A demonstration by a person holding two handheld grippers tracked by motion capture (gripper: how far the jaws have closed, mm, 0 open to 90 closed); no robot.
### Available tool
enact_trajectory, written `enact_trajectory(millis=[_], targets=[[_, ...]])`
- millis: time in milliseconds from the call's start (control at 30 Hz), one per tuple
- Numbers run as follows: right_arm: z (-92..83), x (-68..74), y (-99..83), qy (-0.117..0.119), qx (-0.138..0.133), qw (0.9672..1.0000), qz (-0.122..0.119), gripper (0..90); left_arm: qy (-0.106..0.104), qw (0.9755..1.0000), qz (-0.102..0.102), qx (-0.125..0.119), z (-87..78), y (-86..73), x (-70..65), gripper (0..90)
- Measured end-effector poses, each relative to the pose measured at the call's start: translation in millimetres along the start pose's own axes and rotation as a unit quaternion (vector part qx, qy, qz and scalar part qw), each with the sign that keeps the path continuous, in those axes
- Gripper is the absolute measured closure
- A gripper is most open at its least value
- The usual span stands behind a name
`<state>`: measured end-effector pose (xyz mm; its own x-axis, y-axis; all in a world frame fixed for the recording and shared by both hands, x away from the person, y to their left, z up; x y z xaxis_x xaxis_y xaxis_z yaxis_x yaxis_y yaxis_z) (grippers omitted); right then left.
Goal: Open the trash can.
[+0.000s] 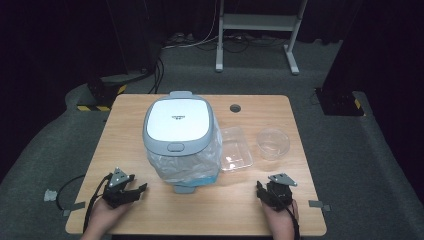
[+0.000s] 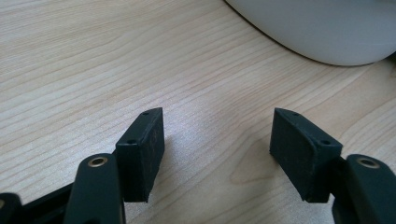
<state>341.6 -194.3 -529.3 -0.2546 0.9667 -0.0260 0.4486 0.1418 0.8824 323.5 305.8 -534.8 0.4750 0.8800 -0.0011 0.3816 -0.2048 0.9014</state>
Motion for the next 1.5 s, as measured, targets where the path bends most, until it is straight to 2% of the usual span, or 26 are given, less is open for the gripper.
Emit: enact_trajectory(millis=[500,700,800,833,933,967,1033,1100,1133,1200,1233,1267,1300,1333,1367,1433,1500], targets=[[-0.1,0.2,-0.4,0.003,0.0,1.0,0.002,39.2,0.002,1.0,0.001,-0.001,0.3,0.2,-0.3,35.5],[0.2,0.2,-0.3,0.003,0.0,1.0,0.001,39.0,0.009,0.9999,0.01,-0.003,-1.2,0.4,-1.1,37.8],[1.0,0.1,0.2,0.006,0.001,1.0,0.0,38.8,0.012,0.9998,-0.001,-0.014,-4.9,2.9,0.3,39.4],[1.1,0.0,0.3,0.006,0.0,1.0,0.0,38.7,0.003,0.9998,-0.009,-0.019,-7.1,4.2,-0.2,39.5],[1.1,-0.1,0.2,0.008,0.0,1.0,0.0,38.5,0.0,0.9992,-0.003,-0.039,-13.5,7.4,-4.0,40.8],[1.1,-0.1,0.2,0.008,0.0,1.0,0.0,38.5,0.0,0.9992,-0.003,-0.039,-13.5,7.4,-4.0,40.9],[0.9,0.4,0.0,0.006,0.001,1.0,0.002,38.6,-0.007,0.9983,-0.008,-0.057,-18.3,11.6,-6.5,41.0],[0.9,0.5,0.0,0.006,0.0,1.0,0.003,38.5,-0.016,0.9962,-0.015,-0.084,-25.1,18.0,-9.2,44.0],[0.9,0.5,0.0,0.006,0.0,1.0,0.003,38.5,-0.016,0.9962,-0.015,-0.084,-25.1,18.0,-9.2,45.4],[0.9,0.5,0.0,0.006,0.0,1.0,0.003,38.5,-0.025,0.993,-0.023,-0.113,-32.8,24.9,-11.5,46.6],[1.0,0.2,0.1,0.007,0.001,1.0,0.001,38.5,-0.029,0.992,-0.026,-0.12,-35.4,27.3,-11.9,47.7],[1.1,0.0,0.2,0.008,0.0,1.0,0.0,38.4,-0.035,0.9897,-0.033,-0.135,-41.0,32.7,-12.6,48.1],[1.1,0.0,0.2,0.008,0.0,1.0,0.0,38.4,-0.035,0.9897,-0.033,-0.135,-41.0,32.7,-12.6,48.1],[1.2,0.1,0.3,0.008,0.001,1.0,0.001,38.3,-0.034,0.9875,-0.033,-0.15,-47.2,38.8,-13.3,47.0],[1.2,0.1,0.3,0.008,0.001,1.0,0.001,38.3,-0.034,0.9875,-0.033,-0.15,-47.2,38.8,-13.3,44.7],[1.3,0.2,0.4,0.008,0.002,1.0,0.003,38.2,-0.042,0.9857,-0.044,-0.157,-52.9,45.7,-13.4,43.4],[1.3,0.1,0.4,0.009,0.002,1.0,0.003,38.1,-0.048,0.9843,-0.046,-0.164,-57.8,51.2,-13.4,42.9]])
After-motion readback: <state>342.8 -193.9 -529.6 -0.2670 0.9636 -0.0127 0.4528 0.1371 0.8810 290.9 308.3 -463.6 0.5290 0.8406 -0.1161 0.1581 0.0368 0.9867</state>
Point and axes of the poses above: each handheld gripper's, and its own axes: z roughly forward along the jaws, y roughly out of its top, x roughly to its left, the point moved 1 cm from there along z, roughly forward along the jaws, and after that the axes turned 15 degrees about -x, right-handed, at the moved point
